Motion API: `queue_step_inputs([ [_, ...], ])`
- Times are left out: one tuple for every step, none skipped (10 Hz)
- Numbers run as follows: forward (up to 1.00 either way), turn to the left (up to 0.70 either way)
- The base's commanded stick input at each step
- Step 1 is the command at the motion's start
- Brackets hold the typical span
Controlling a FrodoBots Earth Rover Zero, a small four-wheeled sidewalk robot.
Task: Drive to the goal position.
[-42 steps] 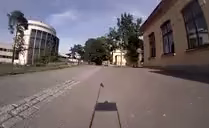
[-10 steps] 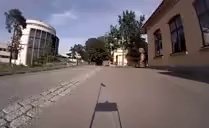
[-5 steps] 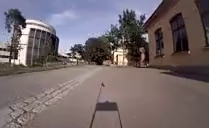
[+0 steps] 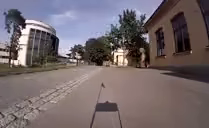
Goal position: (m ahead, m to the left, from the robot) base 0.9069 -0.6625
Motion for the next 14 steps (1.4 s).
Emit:
queue_step_inputs([
  [0.45, 0.00],
  [0.45, 0.00],
  [0.45, 0.00],
  [0.45, 0.00],
  [0.45, 0.00],
  [0.45, 0.00],
  [0.45, 0.00],
  [0.45, 0.00],
  [0.45, 0.00],
  [0.45, 0.00],
  [0.45, 0.00],
  [0.45, 0.00],
  [0.45, 0.00],
  [0.45, 0.00],
])
